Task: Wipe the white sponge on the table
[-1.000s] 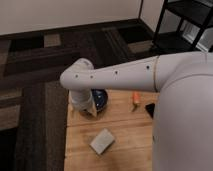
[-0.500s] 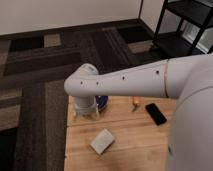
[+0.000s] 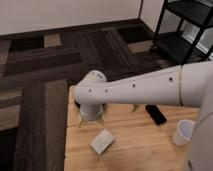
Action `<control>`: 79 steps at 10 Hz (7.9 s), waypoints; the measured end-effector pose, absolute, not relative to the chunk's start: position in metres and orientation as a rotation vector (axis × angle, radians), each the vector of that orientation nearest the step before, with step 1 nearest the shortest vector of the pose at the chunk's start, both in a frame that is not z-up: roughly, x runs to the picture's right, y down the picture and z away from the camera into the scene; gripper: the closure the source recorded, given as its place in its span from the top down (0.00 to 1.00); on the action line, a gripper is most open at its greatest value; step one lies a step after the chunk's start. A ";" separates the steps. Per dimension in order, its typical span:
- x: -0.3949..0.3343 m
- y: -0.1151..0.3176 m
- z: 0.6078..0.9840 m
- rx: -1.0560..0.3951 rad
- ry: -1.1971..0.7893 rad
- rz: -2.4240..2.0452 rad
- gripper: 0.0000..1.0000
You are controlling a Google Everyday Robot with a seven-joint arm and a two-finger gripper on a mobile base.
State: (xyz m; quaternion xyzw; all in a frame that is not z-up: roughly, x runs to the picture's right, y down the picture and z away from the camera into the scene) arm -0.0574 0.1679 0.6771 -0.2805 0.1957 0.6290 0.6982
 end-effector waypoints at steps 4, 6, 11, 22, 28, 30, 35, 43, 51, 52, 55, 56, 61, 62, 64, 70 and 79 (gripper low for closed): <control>-0.037 0.187 0.680 -0.645 0.428 1.416 0.65; -0.034 0.198 0.679 -0.653 0.423 1.403 0.65; -0.032 0.215 0.677 -0.629 0.413 1.357 0.65; -0.024 0.238 0.699 -0.645 0.375 1.339 0.53; -0.030 0.237 0.698 -0.651 0.394 1.316 0.00; -0.037 0.239 0.699 -0.664 0.395 1.294 0.00; -0.059 0.249 0.702 -0.707 0.402 1.225 0.00; 0.006 0.227 0.716 -0.567 0.532 1.284 0.00; -0.059 0.260 0.692 -0.688 0.474 1.181 0.00; -0.067 0.259 0.695 -0.700 0.464 1.165 0.00; -0.065 0.224 0.717 -0.639 0.434 1.137 0.00; -0.058 0.205 0.723 -0.602 0.433 1.139 0.00; -0.010 0.195 0.730 -0.545 0.515 1.205 0.00; -0.006 0.192 0.726 -0.539 0.514 1.218 0.00; -0.014 0.180 0.715 -0.524 0.482 1.219 0.00; -0.068 0.208 0.699 -0.631 0.408 1.127 0.00; -0.084 0.238 0.699 -0.702 0.415 1.056 0.00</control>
